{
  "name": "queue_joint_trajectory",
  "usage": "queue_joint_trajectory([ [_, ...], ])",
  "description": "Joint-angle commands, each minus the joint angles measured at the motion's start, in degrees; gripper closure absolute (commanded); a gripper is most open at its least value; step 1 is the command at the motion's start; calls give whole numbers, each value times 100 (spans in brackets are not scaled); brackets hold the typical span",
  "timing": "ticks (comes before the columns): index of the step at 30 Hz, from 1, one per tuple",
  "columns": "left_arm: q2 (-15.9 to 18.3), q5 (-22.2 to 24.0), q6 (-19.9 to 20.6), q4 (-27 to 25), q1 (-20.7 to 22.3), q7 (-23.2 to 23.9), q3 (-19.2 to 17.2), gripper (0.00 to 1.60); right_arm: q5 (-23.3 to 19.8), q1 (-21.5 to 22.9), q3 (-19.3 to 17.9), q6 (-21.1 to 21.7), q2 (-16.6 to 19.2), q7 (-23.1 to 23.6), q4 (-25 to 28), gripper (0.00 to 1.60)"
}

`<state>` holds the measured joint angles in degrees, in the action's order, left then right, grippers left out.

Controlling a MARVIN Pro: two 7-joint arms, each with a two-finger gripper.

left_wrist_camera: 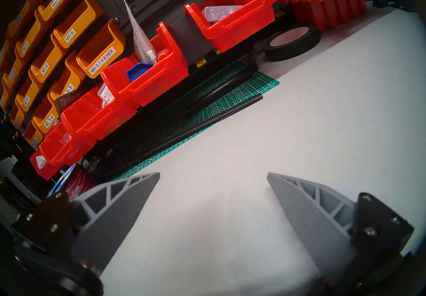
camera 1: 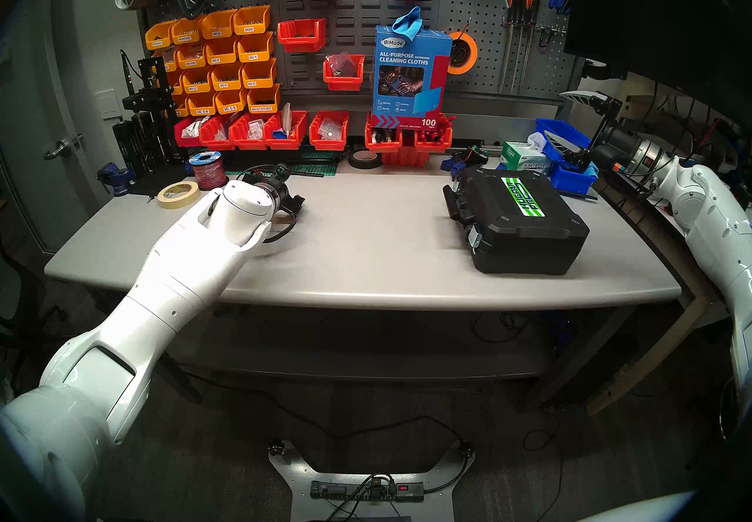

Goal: Open the tool box

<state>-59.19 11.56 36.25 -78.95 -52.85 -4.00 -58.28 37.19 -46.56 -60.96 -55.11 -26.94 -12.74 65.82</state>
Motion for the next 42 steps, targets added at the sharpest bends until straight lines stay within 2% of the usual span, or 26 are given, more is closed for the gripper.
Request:
queue_joint_trajectory([
  [1,-17,-8,-20,-57,100,1,-22,0,231,287,274,11,103,26,660,0],
  [7,-15,-4,-21,-57,101,-3,-19,0,525,385,654,11,321,78,1130,0],
  [13,-14,-1,-22,-58,101,-7,-18,0,809,624,852,11,384,48,1192,0],
  [16,-14,2,-22,-58,99,-12,-18,0,1151,800,969,11,445,60,1274,0],
  [20,-14,6,-23,-57,96,-16,-18,0,1382,963,1045,11,497,62,1375,0],
  [33,-13,17,-24,-57,90,-31,-17,0,1910,1415,1260,11,344,20,1690,0],
  [42,-13,26,-25,-56,87,-46,-15,0,2232,1604,1619,11,231,-34,1808,0],
])
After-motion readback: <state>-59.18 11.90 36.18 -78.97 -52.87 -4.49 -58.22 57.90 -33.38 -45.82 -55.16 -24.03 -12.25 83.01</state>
